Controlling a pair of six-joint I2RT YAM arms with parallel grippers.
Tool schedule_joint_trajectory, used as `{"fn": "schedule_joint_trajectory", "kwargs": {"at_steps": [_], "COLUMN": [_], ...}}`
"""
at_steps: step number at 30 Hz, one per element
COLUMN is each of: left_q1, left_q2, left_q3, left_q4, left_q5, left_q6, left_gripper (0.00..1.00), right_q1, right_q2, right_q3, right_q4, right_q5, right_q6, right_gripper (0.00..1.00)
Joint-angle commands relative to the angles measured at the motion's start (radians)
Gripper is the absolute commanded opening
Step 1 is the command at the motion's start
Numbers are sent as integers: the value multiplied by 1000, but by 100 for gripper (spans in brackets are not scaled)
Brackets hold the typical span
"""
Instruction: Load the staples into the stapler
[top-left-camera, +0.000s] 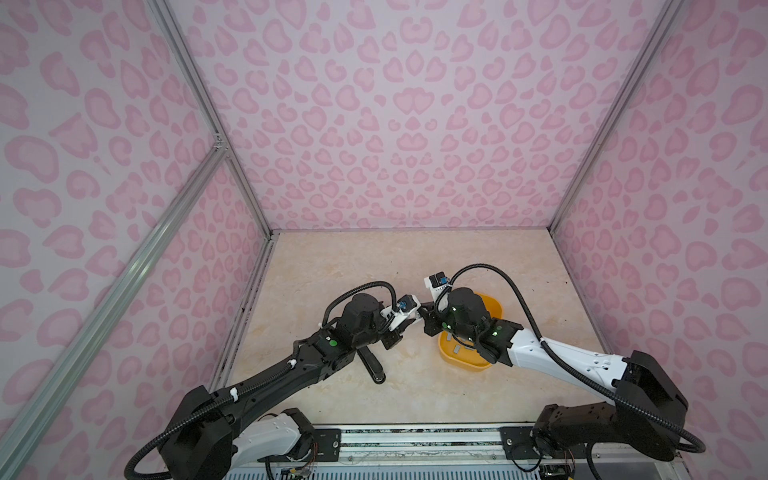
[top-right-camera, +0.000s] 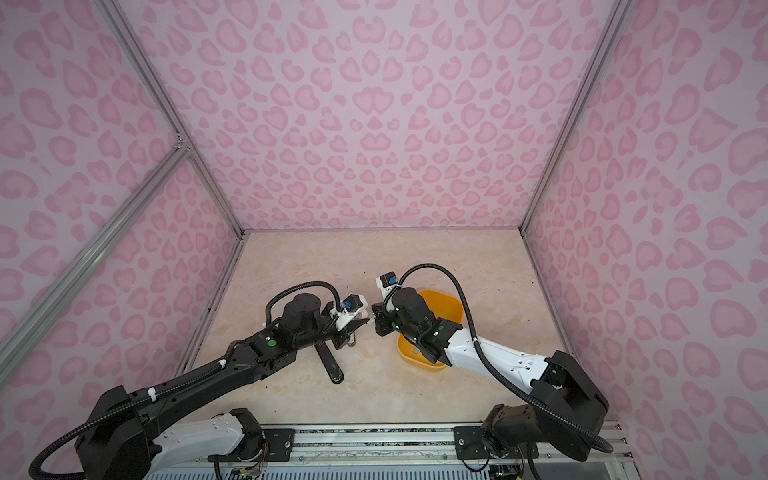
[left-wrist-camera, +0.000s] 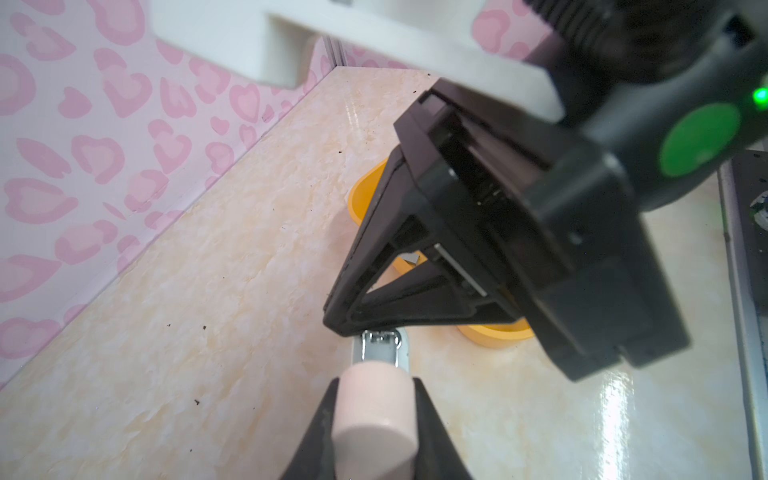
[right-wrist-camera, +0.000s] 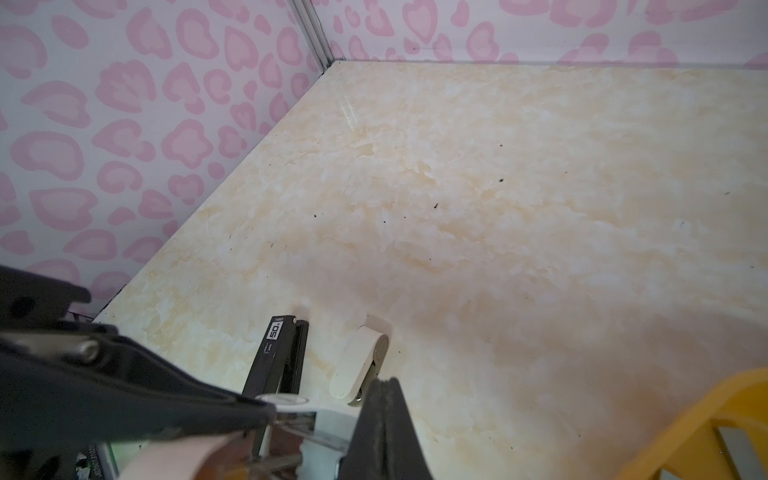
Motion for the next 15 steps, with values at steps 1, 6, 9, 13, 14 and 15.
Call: {"fn": "schedule_joint_trajectory", "kwargs": {"at_steps": [1, 6, 9, 13, 14, 15], "left_q1": [1, -1, 1, 0, 0, 1], "left_q2": [-13, -19, -27, -34, -36, -35], "left_q3": [-2, -10, -20, -30, -32, -33], "left_q4": [111, 123, 140, 154, 157, 161], "left_q5": [22, 19, 18, 17, 16, 18], "left_q6": [-2, -2, -7, -12, -13, -14], "left_gripper": [4, 4, 3, 4, 4, 4], "right_q1": [16, 26, 26, 28, 28, 28], "right_q2": [27, 68, 101, 143, 151, 154], "right_q3": [7, 10, 14, 20, 17, 13], "right_q4": [16, 58, 76, 103, 119, 132], "right_q5": [-57, -94, -116, -157, -169, -180], "right_q6": [11, 34, 46, 66, 70, 75], "right_gripper": [6, 6, 5, 4, 4, 4]}}
